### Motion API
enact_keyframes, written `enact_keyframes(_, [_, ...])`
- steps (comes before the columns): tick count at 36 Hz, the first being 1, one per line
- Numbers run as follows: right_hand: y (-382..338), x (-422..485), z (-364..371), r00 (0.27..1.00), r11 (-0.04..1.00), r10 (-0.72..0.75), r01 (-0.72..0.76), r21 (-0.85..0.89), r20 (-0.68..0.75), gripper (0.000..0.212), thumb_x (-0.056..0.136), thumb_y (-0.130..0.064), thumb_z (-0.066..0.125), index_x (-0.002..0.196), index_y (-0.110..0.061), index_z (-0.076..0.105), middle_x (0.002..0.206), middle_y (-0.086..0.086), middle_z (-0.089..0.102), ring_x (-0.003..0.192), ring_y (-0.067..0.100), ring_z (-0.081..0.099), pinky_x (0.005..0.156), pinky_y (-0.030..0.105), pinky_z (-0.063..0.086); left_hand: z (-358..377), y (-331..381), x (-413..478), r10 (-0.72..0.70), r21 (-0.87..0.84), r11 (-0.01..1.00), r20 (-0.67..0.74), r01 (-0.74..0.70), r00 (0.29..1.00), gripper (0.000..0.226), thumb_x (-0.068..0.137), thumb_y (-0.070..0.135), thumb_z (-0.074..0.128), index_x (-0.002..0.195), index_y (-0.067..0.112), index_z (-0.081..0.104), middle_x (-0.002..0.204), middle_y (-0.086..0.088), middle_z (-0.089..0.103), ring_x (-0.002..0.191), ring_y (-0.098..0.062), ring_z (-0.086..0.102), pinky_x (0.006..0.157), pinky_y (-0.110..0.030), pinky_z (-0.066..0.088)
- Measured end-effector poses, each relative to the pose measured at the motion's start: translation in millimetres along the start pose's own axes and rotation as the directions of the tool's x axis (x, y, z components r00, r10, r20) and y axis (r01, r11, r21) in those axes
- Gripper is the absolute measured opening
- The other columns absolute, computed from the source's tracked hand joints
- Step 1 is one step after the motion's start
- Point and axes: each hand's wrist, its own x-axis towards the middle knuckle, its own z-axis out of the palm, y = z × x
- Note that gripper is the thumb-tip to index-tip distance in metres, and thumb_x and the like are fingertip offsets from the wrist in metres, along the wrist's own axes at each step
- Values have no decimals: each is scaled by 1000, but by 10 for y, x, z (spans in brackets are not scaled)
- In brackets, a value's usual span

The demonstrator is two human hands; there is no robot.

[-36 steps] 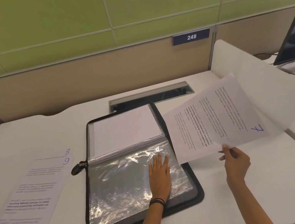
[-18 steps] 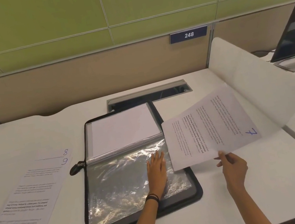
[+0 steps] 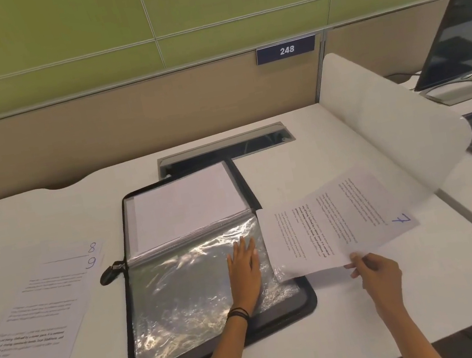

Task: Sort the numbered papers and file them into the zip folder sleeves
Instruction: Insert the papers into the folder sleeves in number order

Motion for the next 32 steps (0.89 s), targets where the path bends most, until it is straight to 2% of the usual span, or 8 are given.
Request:
enact_keyframes(2, [6, -12, -4, 1000, 1000, -9, 9, -16, 10, 22, 89, -16, 61, 76, -2, 71, 66, 7, 68, 60, 19, 59, 61, 25, 45, 2, -8, -2, 11, 32, 999, 7, -11, 1000, 65, 93, 64, 12, 147, 28, 21, 157, 5, 12, 143, -7, -4, 117, -33, -8])
enact_keyframes(6, [13, -34, -9, 999, 999, -17, 18, -47, 37, 21, 89, -15, 61, 77, -2, 72, 65, 5, 68, 55, 15, 59, 55, 23, 44, -3, 55, 7, 75, 107, 991, 29, -77, 997, 51, 102, 36, 30, 148, 29, 8, 155, 9, 0, 141, -7, -11, 115, -33, -11])
enact_keyframes(14, [-11, 6, -16, 993, 993, 29, -16, -114, 111, 15, 89, -14, 61, 89, -1, 69, 71, 1, 69, 55, 15, 60, 41, 13, 45, -19, 218, 114, 328, 426, 800, 281, -423, 902, 82, 83, 69, 2, 147, 26, 29, 153, 8, -3, 140, -15, -19, 107, -40, -26])
enact_keyframes(17, [-46, 66, -40, 969, 970, 165, -126, -208, 184, 20, 89, -16, 63, 85, 3, 67, 69, 6, 71, 53, 13, 62, 39, 16, 43, -41, 226, 156, 305, 501, 716, 401, -486, 864, 80, 82, 58, 2, 145, 21, 34, 156, -3, 19, 146, -26, 8, 105, -51, -23])
enact_keyframes(21, [-241, 95, -88, 827, 848, 430, -233, -476, 361, 40, 90, -38, 58, 74, -4, 70, 60, 2, 70, 53, 15, 65, 49, 20, 46, -119, 283, 151, 281, 582, 632, 443, -511, 851, 54, 88, 44, 25, 115, 24, 67, 125, -3, 63, 121, -26, 56, 101, -62, 12])
enact_keyframes(25, [-485, 135, -44, 686, 724, 570, -160, -671, 452, 53, 92, -47, 50, 75, -2, 71, 63, 3, 72, 46, 10, 62, 46, 16, 44, -111, 264, 133, 336, 552, 661, 387, -508, 859, 38, 91, 34, 40, 111, 20, 69, 122, -5, 65, 119, -28, 57, 102, -62, 9])
enact_keyframes(29, [-630, 204, 92, 655, 808, 462, -33, -589, 597, 43, 94, -37, 51, 80, -1, 69, 65, 5, 72, 47, 11, 60, 46, 18, 46, -96, 282, 155, 420, 612, 591, 323, -526, 848, 21, 76, 32, 74, 97, 29, 74, 105, 5, 71, 105, -18, 65, 99, -58, 22])
enact_keyframes(32, [-610, 254, 326, 745, 907, 206, 97, -409, 635, 22, 95, -22, 53, 85, -8, 67, 73, 6, 71, 54, 10, 62, 46, 20, 50, -83, 303, 161, 371, 571, 671, 294, -474, 881, 19, 65, 35, 83, 83, 34, 75, 90, 14, 72, 91, -8, 68, 96, -55, 27])
